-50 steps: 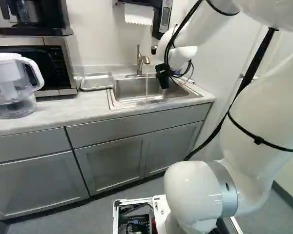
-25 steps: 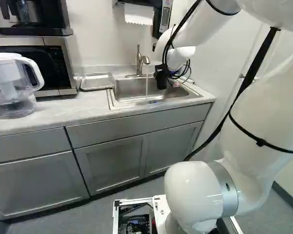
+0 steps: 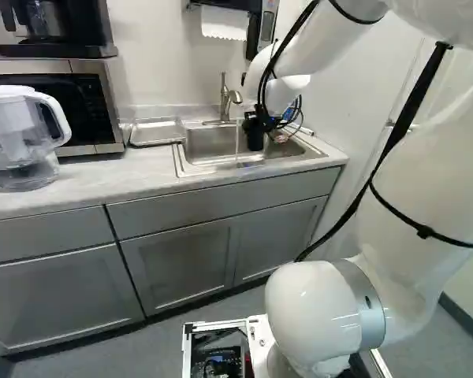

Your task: Rinse the cup and place it in the tray

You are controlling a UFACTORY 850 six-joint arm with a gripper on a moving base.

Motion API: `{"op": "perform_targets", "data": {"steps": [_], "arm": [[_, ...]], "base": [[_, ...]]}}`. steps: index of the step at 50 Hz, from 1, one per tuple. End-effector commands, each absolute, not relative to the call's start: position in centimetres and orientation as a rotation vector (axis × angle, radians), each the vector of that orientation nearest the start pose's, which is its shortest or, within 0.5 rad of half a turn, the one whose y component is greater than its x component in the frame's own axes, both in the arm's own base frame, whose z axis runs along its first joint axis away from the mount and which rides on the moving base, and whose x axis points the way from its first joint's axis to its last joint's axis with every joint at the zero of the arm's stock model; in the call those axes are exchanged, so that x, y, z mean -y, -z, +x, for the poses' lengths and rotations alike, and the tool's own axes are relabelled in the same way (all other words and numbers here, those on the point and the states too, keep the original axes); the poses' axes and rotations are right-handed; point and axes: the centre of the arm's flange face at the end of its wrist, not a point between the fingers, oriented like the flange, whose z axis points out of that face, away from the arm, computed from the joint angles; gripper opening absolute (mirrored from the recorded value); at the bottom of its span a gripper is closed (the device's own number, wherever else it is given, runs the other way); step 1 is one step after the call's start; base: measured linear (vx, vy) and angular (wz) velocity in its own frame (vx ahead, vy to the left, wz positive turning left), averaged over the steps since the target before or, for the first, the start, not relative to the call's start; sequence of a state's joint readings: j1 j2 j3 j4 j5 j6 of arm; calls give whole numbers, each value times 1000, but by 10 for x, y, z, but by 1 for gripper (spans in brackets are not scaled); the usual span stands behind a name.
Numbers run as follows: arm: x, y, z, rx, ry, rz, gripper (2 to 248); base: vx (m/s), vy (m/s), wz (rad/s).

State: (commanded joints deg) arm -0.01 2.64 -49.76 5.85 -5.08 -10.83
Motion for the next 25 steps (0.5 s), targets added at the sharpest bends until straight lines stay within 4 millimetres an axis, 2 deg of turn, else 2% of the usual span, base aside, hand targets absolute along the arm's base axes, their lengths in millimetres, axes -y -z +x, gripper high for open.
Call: {"op": "perform_targets", "data": {"steps": [25], "arm": [[-7,-548,484,193,1178,-2935,120]], "base": [[0,0,0]]}}
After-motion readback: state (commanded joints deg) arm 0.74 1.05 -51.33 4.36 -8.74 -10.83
